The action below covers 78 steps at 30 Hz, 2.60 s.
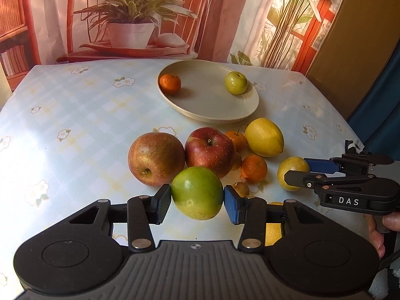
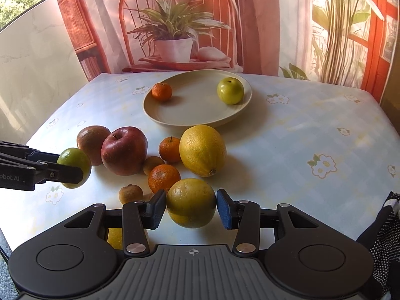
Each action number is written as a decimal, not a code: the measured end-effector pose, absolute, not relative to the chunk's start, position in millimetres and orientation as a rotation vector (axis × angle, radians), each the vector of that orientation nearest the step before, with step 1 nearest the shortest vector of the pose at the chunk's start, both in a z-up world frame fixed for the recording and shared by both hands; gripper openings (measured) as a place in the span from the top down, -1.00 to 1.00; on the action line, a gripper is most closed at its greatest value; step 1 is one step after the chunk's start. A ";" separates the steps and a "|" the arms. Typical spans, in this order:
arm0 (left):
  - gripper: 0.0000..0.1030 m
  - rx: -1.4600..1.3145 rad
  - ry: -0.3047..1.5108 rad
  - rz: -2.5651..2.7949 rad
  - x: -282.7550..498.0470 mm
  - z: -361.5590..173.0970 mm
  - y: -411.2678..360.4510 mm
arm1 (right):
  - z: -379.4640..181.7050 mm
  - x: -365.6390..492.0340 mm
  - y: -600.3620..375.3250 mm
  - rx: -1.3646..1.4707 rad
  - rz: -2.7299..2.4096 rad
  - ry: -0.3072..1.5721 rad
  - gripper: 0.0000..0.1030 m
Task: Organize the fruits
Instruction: 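Close the left gripper on the green apple while the right gripper grasps the lemon, then carry both fruits over the cream plate and open both grippers to release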
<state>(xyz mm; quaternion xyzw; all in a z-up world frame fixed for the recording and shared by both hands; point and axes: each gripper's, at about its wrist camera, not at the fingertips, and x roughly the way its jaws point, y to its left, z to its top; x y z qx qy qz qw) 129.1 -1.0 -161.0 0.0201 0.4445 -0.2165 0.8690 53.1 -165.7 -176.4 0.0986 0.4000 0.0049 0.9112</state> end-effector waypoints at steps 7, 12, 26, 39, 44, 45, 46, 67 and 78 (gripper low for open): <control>0.06 0.069 0.851 -0.407 134.7 -136.4 -0.7 | -151.6 53.0 -174.8 0.199 0.009 0.770 0.21; 0.06 0.090 0.806 -0.382 144.0 -121.3 -4.8 | -135.4 60.2 -184.8 0.179 0.006 0.740 0.21; 0.06 0.102 0.789 -0.403 176.5 -111.1 -20.4 | -112.0 96.2 -202.6 0.133 0.011 0.700 0.21; 0.06 0.091 0.861 -0.421 241.9 -129.0 -38.4 | -122.7 167.0 -217.1 0.066 0.041 0.737 0.21; 0.06 0.096 0.937 -0.434 264.1 -154.1 -50.0 | -148.3 196.0 -216.7 0.069 0.071 0.808 0.21; 0.06 0.101 0.947 -0.435 267.5 -157.7 -52.0 | -152.1 200.1 -217.4 0.074 0.074 0.819 0.21; 0.06 0.106 0.954 -0.438 270.6 -160.8 -53.7 | -157.1 205.0 -217.8 0.083 0.079 0.830 0.21; 0.06 0.174 0.949 -0.407 306.0 -186.1 -66.7 | -187.7 246.4 -222.8 0.078 0.063 0.871 0.22; 0.05 0.149 0.922 -0.399 303.0 -178.7 -63.8 | -180.5 235.3 -226.4 0.119 0.022 0.843 0.16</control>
